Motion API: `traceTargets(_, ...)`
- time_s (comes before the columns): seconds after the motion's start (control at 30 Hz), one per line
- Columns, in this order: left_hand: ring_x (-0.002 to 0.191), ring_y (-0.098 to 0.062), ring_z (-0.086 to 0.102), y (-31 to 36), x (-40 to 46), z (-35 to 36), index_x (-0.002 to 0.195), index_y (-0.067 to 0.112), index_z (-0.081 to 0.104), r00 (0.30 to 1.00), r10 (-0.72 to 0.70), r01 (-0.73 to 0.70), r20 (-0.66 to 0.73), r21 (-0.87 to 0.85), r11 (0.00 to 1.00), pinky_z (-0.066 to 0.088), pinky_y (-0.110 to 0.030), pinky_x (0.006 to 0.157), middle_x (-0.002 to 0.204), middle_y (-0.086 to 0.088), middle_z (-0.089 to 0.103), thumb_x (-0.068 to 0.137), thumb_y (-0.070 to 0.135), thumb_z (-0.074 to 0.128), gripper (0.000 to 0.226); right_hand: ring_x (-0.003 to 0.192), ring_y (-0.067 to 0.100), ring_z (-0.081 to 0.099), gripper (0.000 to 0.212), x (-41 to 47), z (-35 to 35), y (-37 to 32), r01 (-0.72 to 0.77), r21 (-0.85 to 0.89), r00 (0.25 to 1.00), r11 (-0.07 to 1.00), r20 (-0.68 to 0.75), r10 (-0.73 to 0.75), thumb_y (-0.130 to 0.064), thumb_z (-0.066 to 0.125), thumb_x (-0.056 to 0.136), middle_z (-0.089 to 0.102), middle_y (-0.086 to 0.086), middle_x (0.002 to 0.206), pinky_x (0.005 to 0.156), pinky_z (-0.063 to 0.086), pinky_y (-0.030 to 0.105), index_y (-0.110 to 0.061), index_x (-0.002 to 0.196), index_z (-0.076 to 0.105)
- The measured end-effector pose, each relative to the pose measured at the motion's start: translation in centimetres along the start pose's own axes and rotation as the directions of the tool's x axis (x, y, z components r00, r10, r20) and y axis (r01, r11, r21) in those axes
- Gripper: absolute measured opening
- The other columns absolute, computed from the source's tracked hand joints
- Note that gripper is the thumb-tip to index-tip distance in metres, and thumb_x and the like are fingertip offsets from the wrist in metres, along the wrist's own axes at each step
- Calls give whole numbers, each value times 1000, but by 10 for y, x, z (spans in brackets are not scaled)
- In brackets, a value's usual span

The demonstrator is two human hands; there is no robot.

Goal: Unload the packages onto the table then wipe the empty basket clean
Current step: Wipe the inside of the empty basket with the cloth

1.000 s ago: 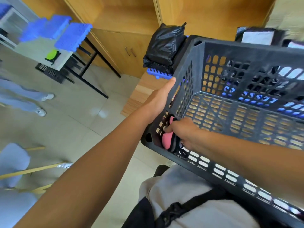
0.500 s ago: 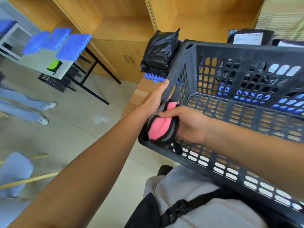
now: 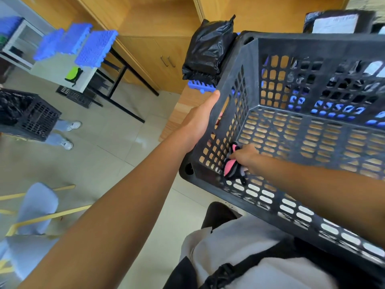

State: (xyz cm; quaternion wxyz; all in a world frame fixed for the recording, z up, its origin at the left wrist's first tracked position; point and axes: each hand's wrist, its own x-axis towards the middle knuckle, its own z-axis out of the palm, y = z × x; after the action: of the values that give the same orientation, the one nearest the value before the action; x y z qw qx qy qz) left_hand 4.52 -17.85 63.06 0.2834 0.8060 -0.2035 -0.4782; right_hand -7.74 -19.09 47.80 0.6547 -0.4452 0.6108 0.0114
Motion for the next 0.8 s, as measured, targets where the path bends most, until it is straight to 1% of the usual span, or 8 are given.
traceTargets(0.1,130,-27,52,0,0,1,139,34,53,1000,23,-22,-21,3,1000,38,-56,107,142,3,55,31,102,51,128,93,33,66,61,19,11,0,5,-71,1000,997,-17,-6,-17,66,84,65,17,112,59,53,35,3,138,44)
traceTargets(0.2,130,-26,53,1,-6,2,140,36,51,999,46,-45,-10,6,999,37,-54,109,141,3,56,40,98,50,118,81,33,70,35,14,4,-6,3,-18,1000,1000,22,-2,-9,71,83,66,18,93,71,56,44,7,111,59)
traceTargets(0.27,129,-25,53,2,-7,1,141,37,51,998,56,-56,-11,6,998,36,-54,109,141,4,56,42,98,49,116,48,25,63,14,5,0,-11,20,7,999,1000,36,-20,-3,68,84,61,18,76,60,50,42,5,92,59)
traceTargets(0.3,129,-25,53,2,-6,0,141,38,51,998,58,-58,-9,4,998,36,-54,109,141,4,56,42,98,49,116,44,25,60,11,-2,0,-13,38,20,998,999,43,-39,-2,67,83,59,18,73,57,48,41,3,86,58)
traceTargets(0.47,131,-24,51,1,-8,2,141,36,51,997,72,-72,8,14,997,34,-54,110,143,4,54,42,99,47,117,80,38,71,25,-35,0,-26,129,137,990,982,35,-135,-7,75,67,72,25,89,68,59,51,6,87,68)
traceTargets(0.6,131,-27,51,4,-13,2,141,33,52,997,72,-72,5,8,997,34,-53,112,143,-1,55,45,96,48,115,70,36,70,11,-68,1,-39,258,157,963,953,31,-266,-9,72,69,70,23,74,59,55,45,0,69,66)
traceTargets(0.7,130,-25,52,9,-20,3,137,26,56,989,145,-143,34,-59,988,36,-48,113,142,-6,56,71,83,49,88,52,23,50,31,-88,0,-48,385,86,922,919,16,-388,-8,71,72,49,8,55,53,39,34,-13,52,48)
traceTargets(0.8,133,-25,49,10,-25,4,143,28,51,986,157,-150,60,-114,982,33,-48,115,146,-6,52,69,79,52,89,45,18,37,39,-110,-4,-57,503,-46,864,863,20,-503,-8,72,75,40,3,50,48,30,27,-12,53,40)
